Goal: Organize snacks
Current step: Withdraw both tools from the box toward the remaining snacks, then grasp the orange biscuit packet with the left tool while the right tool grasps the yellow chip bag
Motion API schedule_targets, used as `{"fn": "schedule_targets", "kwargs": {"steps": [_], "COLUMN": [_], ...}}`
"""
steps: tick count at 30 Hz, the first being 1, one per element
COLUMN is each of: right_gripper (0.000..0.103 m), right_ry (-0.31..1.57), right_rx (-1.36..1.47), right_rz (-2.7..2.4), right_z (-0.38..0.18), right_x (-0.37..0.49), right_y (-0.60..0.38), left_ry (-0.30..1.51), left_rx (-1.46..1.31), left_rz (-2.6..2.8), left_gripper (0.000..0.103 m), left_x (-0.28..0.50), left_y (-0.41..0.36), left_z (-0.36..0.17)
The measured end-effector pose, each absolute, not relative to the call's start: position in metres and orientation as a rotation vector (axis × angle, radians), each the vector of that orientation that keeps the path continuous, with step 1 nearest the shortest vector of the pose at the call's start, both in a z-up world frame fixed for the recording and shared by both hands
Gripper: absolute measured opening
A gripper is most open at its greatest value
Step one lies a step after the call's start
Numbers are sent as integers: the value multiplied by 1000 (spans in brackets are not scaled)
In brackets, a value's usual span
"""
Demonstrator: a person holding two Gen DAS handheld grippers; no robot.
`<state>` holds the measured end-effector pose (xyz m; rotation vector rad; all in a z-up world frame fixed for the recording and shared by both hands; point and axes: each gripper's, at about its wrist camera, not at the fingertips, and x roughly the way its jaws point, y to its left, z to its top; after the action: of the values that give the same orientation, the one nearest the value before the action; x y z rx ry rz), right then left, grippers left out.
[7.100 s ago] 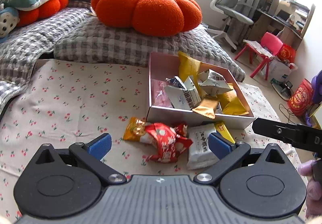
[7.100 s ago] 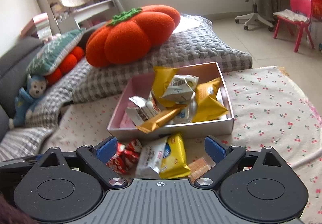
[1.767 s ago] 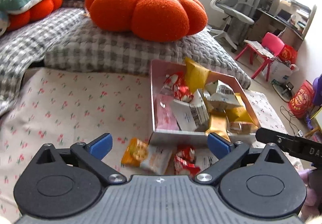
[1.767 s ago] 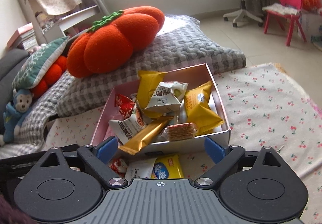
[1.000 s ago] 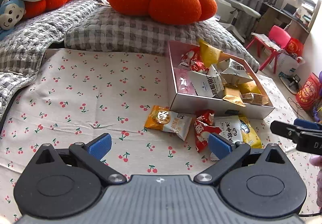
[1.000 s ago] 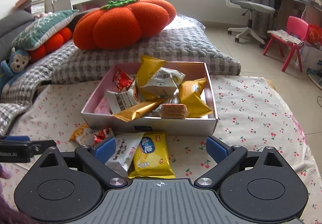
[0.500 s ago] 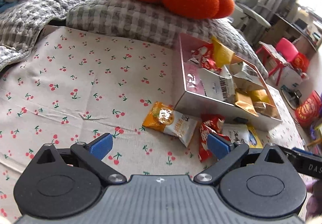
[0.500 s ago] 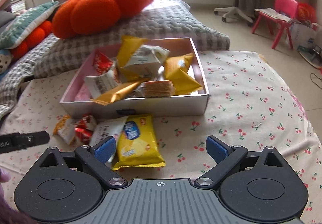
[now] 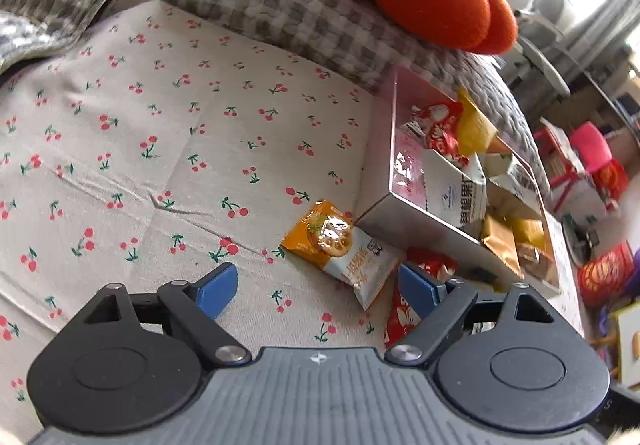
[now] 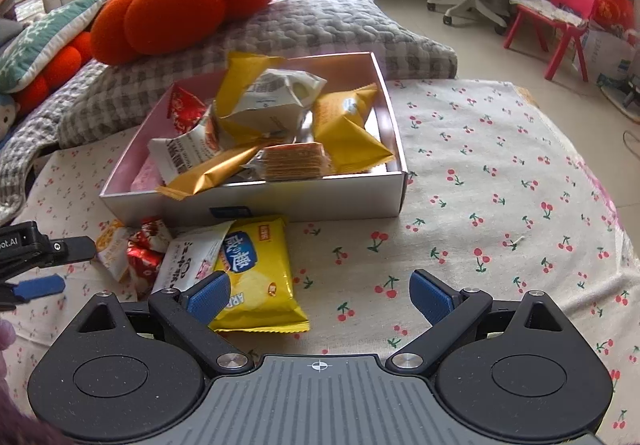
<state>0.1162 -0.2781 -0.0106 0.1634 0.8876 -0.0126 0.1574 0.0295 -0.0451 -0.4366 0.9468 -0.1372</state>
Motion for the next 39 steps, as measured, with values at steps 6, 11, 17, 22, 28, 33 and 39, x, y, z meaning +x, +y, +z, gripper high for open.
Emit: {"fn": "schedule_targets", "kwargs": {"steps": [6, 11, 17, 22, 28, 33, 39], "right_gripper": [98, 98, 98, 98, 98, 98, 98], "right_ry": [907, 907, 905, 908, 888, 896, 903], "right_rx": [198, 196, 154, 63, 18, 28, -23], "right_rz": [-37, -10, 50, 75, 92, 129, 128], "right_z": [-15, -17, -17, -22, -25, -26, -32], "right_x": [121, 121, 122, 122, 120, 123, 128], "right_y": [-289, -290, -277, -262, -258, -256, -248], "left_ry": [920, 897, 870, 854, 855, 865, 895], "left_rx": [-409, -373, -260, -135, -69, 5, 68], "left_rz": [-126, -114, -89, -107, -167, -225, -198], "left_gripper": [83, 83, 79, 72, 72, 72, 72], "left_x": [162, 164, 164, 164, 160, 158, 158], "left_y": [18, 10, 2, -5, 0, 7, 21], "left_z": [-48, -49, -50, -53, -53, -52, -50]}}
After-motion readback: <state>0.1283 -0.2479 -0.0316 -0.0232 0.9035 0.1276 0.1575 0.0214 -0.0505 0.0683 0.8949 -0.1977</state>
